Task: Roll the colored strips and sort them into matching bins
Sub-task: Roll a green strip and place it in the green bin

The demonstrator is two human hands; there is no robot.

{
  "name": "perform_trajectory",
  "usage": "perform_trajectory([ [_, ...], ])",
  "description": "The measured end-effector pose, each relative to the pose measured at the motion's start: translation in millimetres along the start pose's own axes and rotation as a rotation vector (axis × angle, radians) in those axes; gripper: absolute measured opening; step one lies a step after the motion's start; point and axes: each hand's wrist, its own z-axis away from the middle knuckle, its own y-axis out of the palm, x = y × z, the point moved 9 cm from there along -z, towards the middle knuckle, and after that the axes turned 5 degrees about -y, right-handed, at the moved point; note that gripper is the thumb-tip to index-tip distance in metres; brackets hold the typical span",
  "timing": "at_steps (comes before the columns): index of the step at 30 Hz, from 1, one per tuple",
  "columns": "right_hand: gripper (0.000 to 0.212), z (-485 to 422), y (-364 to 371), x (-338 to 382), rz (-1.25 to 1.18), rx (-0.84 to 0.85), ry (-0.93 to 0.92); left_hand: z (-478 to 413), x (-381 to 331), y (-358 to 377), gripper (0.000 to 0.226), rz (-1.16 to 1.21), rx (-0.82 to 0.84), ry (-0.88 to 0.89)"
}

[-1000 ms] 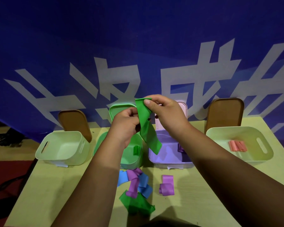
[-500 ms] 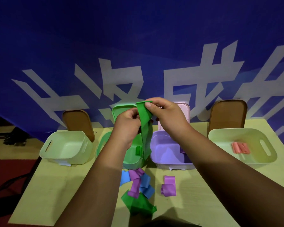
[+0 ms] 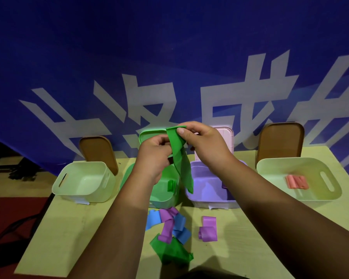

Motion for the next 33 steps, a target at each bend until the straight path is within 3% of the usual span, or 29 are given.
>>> perform_trajectory([
  [12, 0.014, -3.3, 4.8, -3.6, -0.062, 0.004, 0.054, -4.8, -1.3, -5.8, 0.029, -0.166, 0.024, 0.047],
  [21, 0.012, -7.5, 0.5, -4.1, -0.029, -0.030, 0.038, -1.0, -3.6, -5.1, 0.013, -0.290, 0.045, 0.087],
  [33, 0.016, -6.8, 4.7, 0.4, -0.007, 0.084, 0.052, -2.5, -16.0, -22.1, 0.023, -0.138, -0.023, 0.081],
])
